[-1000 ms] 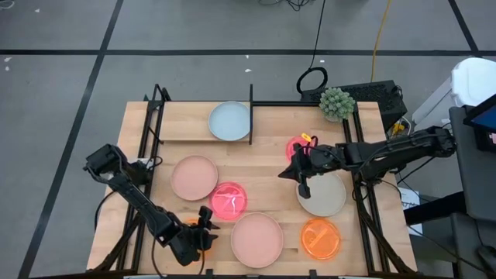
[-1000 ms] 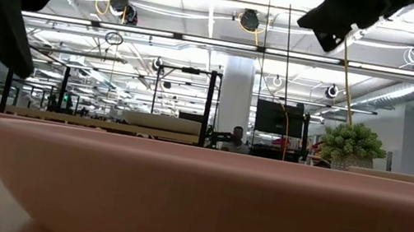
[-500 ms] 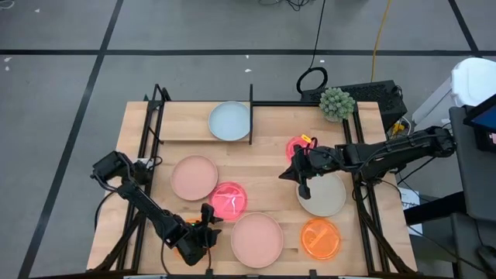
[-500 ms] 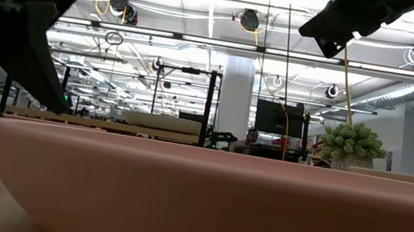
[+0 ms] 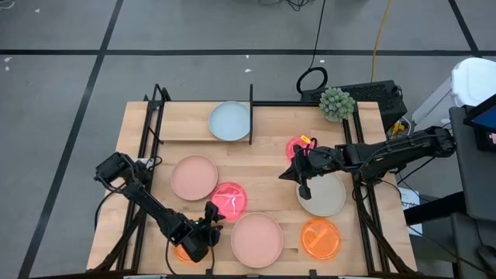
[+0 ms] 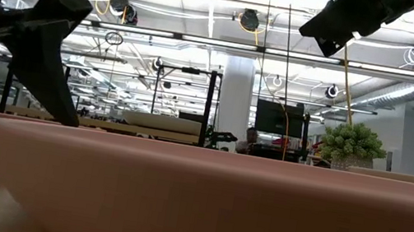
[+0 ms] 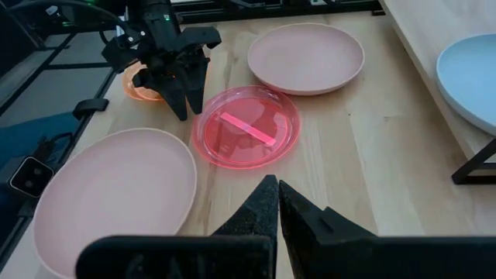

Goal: Place and stack plates onto a shelf
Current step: Put the bottom pink transparent plate on the shelf

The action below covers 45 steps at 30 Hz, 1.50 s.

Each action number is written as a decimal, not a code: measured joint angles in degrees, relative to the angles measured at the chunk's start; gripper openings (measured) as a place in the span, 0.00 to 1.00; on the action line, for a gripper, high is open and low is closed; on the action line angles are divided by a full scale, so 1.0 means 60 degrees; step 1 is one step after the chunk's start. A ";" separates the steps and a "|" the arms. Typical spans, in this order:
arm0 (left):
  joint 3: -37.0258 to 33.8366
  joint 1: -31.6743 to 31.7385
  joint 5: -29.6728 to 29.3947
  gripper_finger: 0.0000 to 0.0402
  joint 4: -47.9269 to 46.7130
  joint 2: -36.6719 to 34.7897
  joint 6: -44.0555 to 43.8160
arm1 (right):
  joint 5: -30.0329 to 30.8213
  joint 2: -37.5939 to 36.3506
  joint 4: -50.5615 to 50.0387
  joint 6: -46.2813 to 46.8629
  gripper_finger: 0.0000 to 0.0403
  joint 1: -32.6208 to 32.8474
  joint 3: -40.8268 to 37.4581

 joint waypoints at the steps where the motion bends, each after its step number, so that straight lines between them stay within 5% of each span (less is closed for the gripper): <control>1: 0.0002 0.0000 0.0019 0.53 0.0000 0.0000 0.0032 | 0.0000 -0.0001 0.0000 0.0000 0.00 0.0000 0.0000; 9: 0.0011 0.0000 0.0046 0.51 -0.0380 -0.0015 0.0058 | 0.0000 -0.0004 0.0000 0.0001 0.00 0.0000 0.0000; 38: -0.0015 0.0488 0.0520 0.03 -0.1314 -0.0160 0.0463 | 0.0000 -0.0004 -0.0007 0.0000 0.00 0.0000 0.0000; 45: -0.0015 0.0508 0.0495 0.01 -0.1293 -0.0160 0.0630 | 0.0000 -0.0004 -0.0007 0.0004 0.00 0.0000 0.0000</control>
